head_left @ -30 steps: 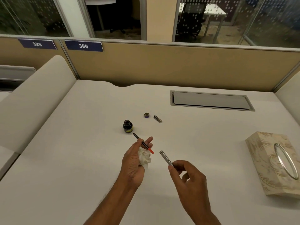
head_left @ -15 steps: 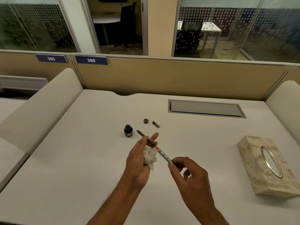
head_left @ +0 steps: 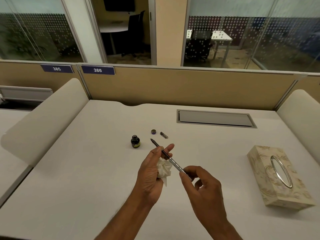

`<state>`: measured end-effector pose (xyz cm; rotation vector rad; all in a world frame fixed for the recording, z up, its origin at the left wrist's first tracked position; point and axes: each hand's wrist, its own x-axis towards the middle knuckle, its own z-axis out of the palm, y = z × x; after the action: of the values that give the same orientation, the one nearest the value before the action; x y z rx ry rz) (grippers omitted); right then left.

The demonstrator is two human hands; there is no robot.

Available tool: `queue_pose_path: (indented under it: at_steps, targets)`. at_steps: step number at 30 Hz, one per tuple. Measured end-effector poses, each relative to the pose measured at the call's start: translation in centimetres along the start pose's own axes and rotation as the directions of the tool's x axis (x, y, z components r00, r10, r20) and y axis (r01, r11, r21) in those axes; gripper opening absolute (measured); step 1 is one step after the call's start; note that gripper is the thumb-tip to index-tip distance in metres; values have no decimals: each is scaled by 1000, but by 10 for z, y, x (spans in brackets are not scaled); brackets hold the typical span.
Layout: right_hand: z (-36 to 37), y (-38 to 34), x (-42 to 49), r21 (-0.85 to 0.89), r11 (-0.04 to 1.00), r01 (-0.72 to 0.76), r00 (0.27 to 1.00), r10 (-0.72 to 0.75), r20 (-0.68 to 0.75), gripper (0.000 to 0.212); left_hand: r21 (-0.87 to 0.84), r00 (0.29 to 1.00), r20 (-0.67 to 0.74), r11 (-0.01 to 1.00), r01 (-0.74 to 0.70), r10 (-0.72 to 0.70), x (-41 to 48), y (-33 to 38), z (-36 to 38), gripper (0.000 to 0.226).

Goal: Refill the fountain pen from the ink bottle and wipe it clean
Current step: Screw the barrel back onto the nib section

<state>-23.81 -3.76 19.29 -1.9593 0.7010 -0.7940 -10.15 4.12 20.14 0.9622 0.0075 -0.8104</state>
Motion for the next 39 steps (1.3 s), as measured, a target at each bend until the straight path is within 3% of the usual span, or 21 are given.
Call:
queue_pose_path:
  at_steps: [12, 19, 27, 30, 39]
  targets:
    - [7, -8, 10, 19, 999, 28, 998, -26, -55, 20, 190, 995, 66, 978, -86, 74, -13, -3, 8, 33]
    - [10, -12, 9, 40, 998, 54, 997, -52, -50, 24, 217, 994, 28, 970, -113, 110, -16, 8, 12, 41]
    - [12, -17, 10, 93, 995, 41, 998, -37, -40, 11, -2, 997, 72, 1000, 4, -4, -19, 11, 11, 27]
    - [12, -19, 9, 154, 988, -26, 999, 30, -24, 7, -66, 994, 98, 996, 56, -49, -19, 10, 10, 27]
    - [13, -26, 13, 229, 967, -109, 994, 106, 25, 15, -51, 993, 116, 998, 29, -23, -23, 8, 10, 29]
